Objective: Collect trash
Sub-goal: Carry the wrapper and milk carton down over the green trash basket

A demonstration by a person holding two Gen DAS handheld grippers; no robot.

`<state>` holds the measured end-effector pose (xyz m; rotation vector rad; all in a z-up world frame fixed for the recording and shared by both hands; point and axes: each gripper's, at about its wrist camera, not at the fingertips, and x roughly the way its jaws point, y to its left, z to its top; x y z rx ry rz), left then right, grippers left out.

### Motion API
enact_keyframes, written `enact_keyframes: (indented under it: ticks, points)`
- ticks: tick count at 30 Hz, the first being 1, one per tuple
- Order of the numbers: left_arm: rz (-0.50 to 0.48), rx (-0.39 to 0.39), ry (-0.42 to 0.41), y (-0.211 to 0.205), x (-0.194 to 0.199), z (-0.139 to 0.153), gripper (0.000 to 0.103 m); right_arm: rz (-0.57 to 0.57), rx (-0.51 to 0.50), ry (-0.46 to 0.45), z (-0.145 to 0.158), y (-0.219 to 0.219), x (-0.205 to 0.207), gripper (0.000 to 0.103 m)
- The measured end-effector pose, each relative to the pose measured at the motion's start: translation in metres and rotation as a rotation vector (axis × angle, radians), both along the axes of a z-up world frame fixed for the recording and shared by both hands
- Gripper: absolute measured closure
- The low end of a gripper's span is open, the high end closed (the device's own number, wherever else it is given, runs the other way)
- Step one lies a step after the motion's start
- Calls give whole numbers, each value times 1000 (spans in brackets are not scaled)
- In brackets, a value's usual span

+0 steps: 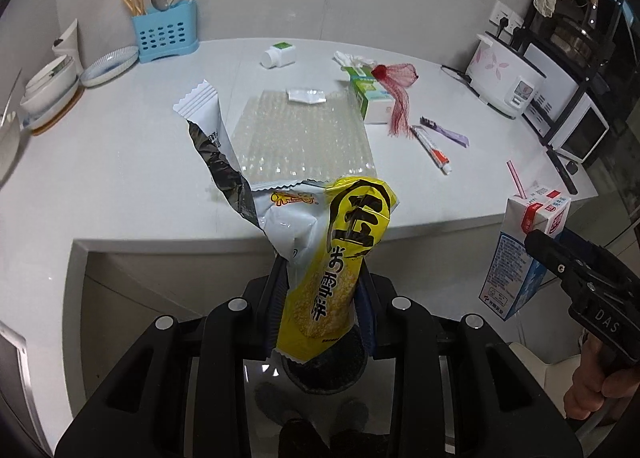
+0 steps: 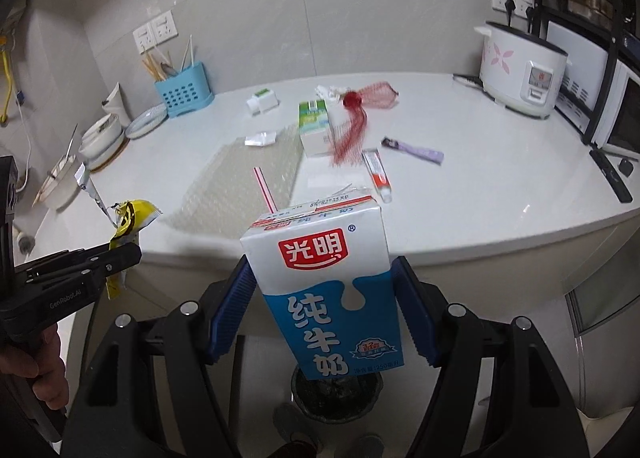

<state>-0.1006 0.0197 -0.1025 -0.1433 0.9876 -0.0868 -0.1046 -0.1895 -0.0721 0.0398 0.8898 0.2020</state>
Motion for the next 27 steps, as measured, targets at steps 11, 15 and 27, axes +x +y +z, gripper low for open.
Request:
enact_keyframes:
  ticks: [11,15,27]
  points:
    - [54,-8,111,-41,-45,-121,72,95,-19,128,-121,-28,-27,37]
    - [60,-19,160,-49,-46,-192,72,107,-29,166,-193,-31,-27,37]
    - [-27,-55,256,-79,-29,-433,72,68,-63,277,-416,-33,-13,37]
